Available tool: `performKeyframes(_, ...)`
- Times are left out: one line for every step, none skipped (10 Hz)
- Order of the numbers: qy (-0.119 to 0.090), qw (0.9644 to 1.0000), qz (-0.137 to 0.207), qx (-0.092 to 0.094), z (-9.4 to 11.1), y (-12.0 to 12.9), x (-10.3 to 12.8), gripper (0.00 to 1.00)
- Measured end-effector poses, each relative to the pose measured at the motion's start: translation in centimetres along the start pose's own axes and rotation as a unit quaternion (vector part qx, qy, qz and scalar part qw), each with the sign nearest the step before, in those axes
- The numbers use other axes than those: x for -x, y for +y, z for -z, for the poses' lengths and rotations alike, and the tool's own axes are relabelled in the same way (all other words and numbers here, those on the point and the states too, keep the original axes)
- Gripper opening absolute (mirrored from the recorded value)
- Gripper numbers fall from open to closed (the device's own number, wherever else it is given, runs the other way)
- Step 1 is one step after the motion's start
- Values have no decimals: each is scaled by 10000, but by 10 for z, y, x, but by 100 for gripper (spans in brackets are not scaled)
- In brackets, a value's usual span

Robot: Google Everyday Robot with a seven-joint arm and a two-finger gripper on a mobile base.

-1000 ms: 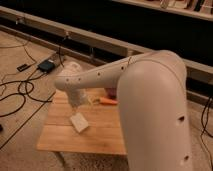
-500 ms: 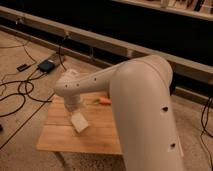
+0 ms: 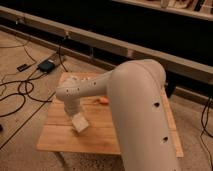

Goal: Place the white sponge in the ceramic bowl

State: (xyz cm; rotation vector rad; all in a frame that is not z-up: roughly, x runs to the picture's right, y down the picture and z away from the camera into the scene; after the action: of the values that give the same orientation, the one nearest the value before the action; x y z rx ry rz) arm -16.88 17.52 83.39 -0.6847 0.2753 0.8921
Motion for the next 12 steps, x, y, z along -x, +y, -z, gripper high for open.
performKeyframes(-43, 10000, 18, 71, -4, -2, 2, 65)
performKeyframes(-61, 9999, 13, 96, -5, -4, 2, 65)
performKeyframes(-80, 9999, 7, 136, -7, -5, 3, 65)
performKeyframes(-95, 9998, -1, 184, -9, -7, 3, 65)
performKeyframes(-97, 9997, -8, 206, -10, -9, 2, 65)
performKeyframes(-89, 9997, -4, 235, -12, -9, 2, 65)
performKeyframes(-80, 9996, 8, 257, -14, -9, 2, 65)
performKeyframes(-70, 9995, 27, 293, -17, -8, 3, 65)
performKeyframes(-59, 9995, 42, 316, -20, -8, 4, 65)
performKeyframes(-54, 9995, 49, 319, -20, -8, 4, 65)
performKeyframes(-20, 9994, 67, 343, -24, -6, 6, 54)
performKeyframes(13, 9994, 55, 343, -25, -6, 5, 43)
